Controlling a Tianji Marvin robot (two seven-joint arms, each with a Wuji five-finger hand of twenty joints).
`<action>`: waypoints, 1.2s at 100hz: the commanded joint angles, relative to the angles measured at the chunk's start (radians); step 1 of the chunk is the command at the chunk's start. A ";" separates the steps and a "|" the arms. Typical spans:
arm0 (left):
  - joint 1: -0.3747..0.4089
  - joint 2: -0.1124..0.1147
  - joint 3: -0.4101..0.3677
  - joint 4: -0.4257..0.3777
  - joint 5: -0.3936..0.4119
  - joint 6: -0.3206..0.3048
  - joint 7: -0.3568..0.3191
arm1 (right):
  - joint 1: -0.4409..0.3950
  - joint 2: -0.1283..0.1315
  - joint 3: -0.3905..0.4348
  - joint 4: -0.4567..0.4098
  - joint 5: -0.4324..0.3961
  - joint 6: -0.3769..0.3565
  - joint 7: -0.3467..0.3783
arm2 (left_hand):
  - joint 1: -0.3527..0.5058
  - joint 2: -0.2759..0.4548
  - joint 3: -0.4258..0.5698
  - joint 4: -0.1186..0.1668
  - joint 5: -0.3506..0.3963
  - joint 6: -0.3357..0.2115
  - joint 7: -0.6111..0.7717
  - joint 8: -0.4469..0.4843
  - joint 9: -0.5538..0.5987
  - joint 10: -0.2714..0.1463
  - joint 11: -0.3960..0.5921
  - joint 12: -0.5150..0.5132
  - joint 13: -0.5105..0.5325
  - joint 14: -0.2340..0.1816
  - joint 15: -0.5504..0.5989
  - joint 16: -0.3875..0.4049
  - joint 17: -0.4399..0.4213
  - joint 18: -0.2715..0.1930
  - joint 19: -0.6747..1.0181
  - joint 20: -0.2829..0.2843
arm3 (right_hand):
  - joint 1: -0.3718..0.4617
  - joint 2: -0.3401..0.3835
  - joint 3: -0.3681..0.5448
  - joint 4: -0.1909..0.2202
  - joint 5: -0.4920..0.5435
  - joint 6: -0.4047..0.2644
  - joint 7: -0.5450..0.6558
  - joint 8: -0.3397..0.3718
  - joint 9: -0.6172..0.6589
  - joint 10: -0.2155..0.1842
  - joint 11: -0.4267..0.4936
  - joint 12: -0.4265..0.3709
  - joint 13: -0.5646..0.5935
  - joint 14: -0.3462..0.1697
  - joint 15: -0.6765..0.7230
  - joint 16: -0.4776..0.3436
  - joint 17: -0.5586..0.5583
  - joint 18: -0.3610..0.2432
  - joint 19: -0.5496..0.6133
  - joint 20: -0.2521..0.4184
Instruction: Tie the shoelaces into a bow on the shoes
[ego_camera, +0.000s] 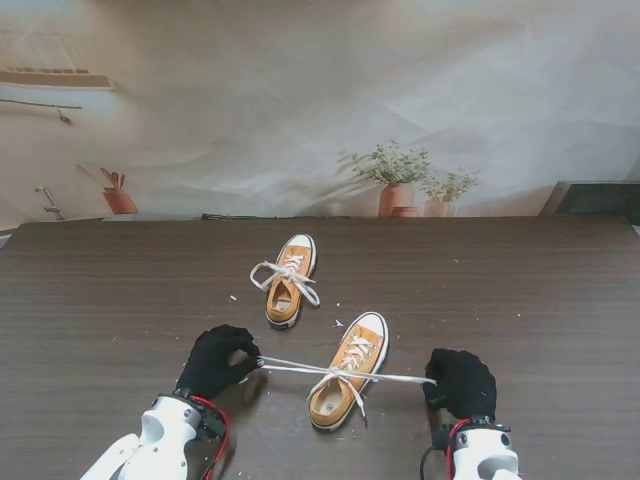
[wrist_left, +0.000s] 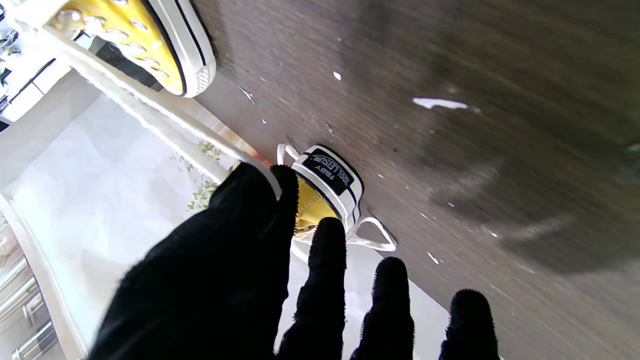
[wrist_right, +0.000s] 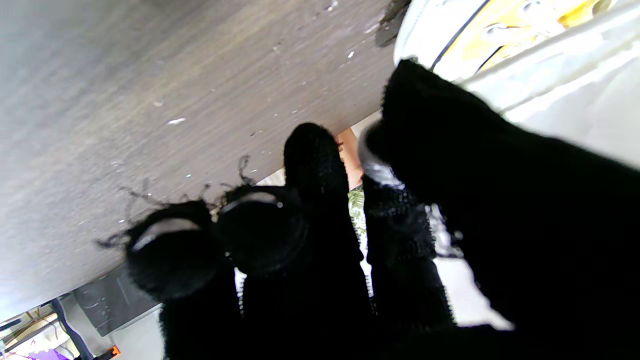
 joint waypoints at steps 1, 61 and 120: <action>0.003 0.007 -0.015 -0.009 0.008 0.011 -0.021 | -0.007 0.001 0.009 0.010 0.006 0.013 0.007 | 0.013 -0.005 0.050 0.008 0.052 -0.032 0.048 0.003 -0.003 -0.030 0.015 -0.022 0.004 -0.007 0.000 -0.025 -0.006 -0.019 0.001 -0.007 | 0.085 -0.031 0.115 0.034 0.056 -0.028 0.111 0.010 0.067 0.054 -0.006 0.017 0.017 -0.028 0.023 0.003 0.028 0.032 -0.003 -0.012; 0.091 0.021 -0.091 -0.100 0.010 -0.053 -0.085 | -0.074 0.035 0.054 -0.079 -0.009 -0.029 0.174 | -0.113 0.030 -0.099 0.095 -0.506 -0.013 -0.437 -0.145 -0.369 -0.035 -0.203 -0.133 -0.142 -0.061 -0.145 -0.036 -0.094 -0.087 -0.025 -0.007 | -0.110 0.303 -0.014 0.096 -0.733 0.086 -0.351 -0.103 -0.753 -0.028 0.074 -0.082 -0.461 -0.003 -0.451 -0.123 -0.577 -0.133 -0.237 -0.107; 0.242 0.030 -0.253 -0.119 0.055 -0.346 -0.105 | -0.057 0.062 -0.067 -0.154 -0.199 -0.065 0.104 | -0.139 0.120 -0.243 0.110 -0.467 -0.003 -0.535 -0.185 -0.372 -0.025 -0.309 -0.178 -0.125 -0.079 -0.353 -0.137 -0.108 -0.109 -0.107 -0.203 | -0.249 0.399 -0.227 0.020 -0.874 0.180 -0.447 -0.331 -0.866 0.015 -0.137 -0.174 -0.682 0.061 -0.851 -0.268 -0.828 -0.142 -0.543 -0.266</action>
